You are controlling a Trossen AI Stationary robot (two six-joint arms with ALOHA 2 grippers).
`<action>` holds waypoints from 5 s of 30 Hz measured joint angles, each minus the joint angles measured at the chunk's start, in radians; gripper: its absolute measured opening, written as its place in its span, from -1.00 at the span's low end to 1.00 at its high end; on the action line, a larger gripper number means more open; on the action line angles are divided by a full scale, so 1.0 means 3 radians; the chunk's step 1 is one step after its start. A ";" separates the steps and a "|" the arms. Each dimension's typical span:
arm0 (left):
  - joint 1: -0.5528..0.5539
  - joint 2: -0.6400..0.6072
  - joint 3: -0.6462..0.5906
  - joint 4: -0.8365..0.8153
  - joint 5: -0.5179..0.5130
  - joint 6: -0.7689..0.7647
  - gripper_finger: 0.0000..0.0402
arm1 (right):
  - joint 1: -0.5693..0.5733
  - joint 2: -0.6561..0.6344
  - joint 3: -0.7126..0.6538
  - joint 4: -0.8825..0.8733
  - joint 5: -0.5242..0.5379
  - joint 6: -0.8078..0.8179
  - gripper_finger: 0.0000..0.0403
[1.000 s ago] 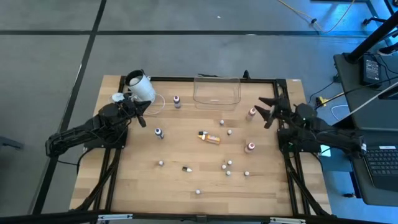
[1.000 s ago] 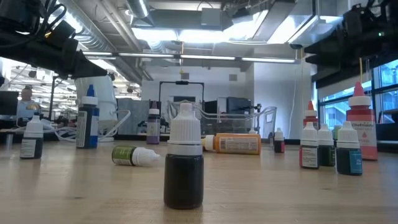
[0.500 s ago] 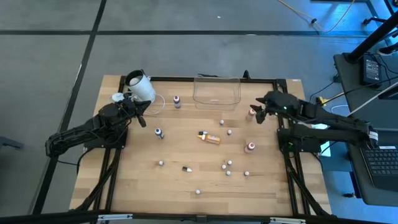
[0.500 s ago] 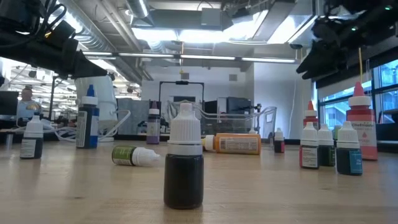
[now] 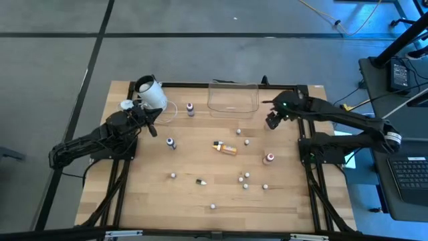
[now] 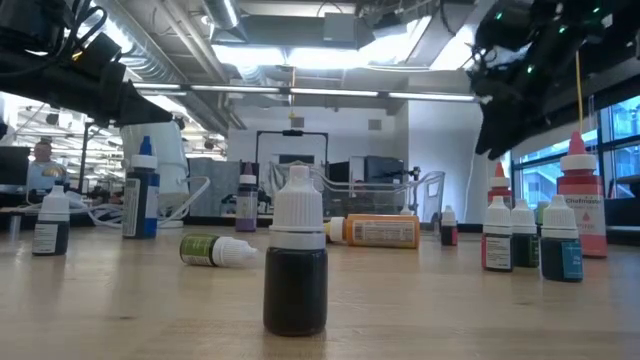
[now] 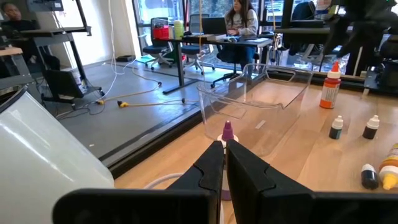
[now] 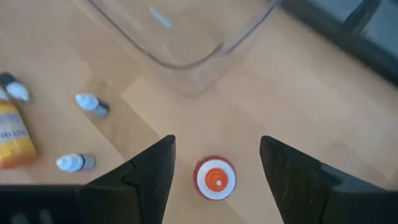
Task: Pick & Place food coloring
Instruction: Put the large orange food coloring bottle into the transparent container
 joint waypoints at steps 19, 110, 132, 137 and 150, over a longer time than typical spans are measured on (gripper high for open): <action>0.0000 0.0000 0.0000 0.0000 0.0006 0.0000 -0.91 | -0.0124 0.0483 -0.0013 -0.0088 -0.0234 -0.0103 0.17; -0.0001 0.0000 0.0001 -0.0001 -0.0004 0.0001 -0.91 | -0.0604 0.2508 0.1868 0.0272 0.0071 -0.1399 -0.28; -0.0001 0.0000 0.0001 -0.0001 -0.0005 0.0001 -0.91 | -0.0604 0.2508 0.1868 0.0257 0.0069 -0.1399 -0.28; -0.0001 0.0000 -0.0001 -0.0002 -0.0004 0.0001 -0.91 | -0.0604 0.2508 0.1868 0.0261 0.0069 -0.1400 -0.25; -0.0001 0.0000 0.0000 -0.0003 -0.0005 0.0001 -0.91 | -0.0603 0.2307 0.1864 0.0298 0.0404 -0.1573 -0.18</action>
